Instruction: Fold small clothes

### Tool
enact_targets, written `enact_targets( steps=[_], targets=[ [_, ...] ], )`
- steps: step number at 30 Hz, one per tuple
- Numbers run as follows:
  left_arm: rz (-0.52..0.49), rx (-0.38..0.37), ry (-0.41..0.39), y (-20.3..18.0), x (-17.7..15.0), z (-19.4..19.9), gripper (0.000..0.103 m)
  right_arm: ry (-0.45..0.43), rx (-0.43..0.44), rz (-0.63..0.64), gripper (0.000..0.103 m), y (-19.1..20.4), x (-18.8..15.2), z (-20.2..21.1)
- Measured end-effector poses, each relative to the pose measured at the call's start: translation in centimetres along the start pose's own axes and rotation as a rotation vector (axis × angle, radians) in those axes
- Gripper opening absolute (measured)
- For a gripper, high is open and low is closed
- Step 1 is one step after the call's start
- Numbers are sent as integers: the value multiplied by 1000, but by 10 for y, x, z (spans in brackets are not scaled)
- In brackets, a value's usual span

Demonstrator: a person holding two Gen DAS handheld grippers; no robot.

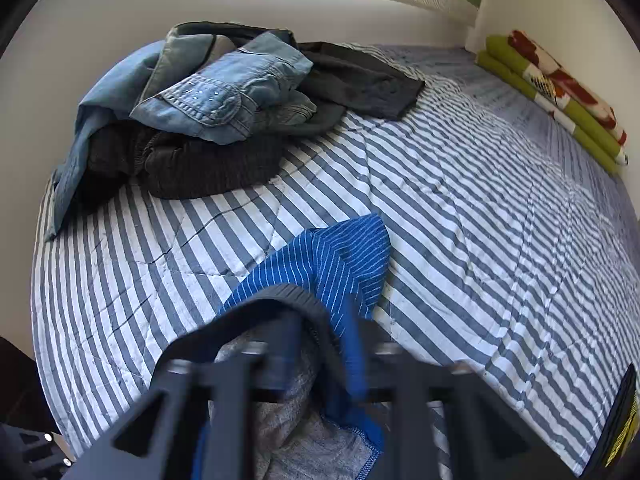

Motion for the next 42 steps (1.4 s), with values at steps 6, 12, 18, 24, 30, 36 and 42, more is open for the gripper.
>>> enact_targets(
  steps=[6,12,18,24,30,36,42],
  targets=[
    [-5,14,-27,-4,-1,10,55,-106,-45,-177,2,-47,-9,65],
    [-61,-33,-36,-39,-3,10,55,-168,-162,-332,2,-106,-59,156],
    [-160,-57,-33,-90,-6,4,63,-180,-300,-390,2,-139,-119,222],
    [-226,-71,-23,-124,-11,-10,63,-148,-388,-438,2,-159,-186,260],
    [-345,51,-19,-155,-27,-21,65,-105,-412,-490,2,-167,-236,267],
    [-266,102,6,-130,-15,-39,7,-109,-408,-533,2,-173,-253,276],
    [-191,85,-90,-92,15,13,2,-146,-435,-548,2,-170,-255,298]
  ],
)
Point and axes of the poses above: each gripper's, at about its wrist camera, not at the fingertips, and z roughly against the way its jaws point, y to its left, x to its top, the point moved 2 cm from there along -z, roughly the way its jaws point, and after that the axes turned 6 degrees about -z, right-handed, at the moved point
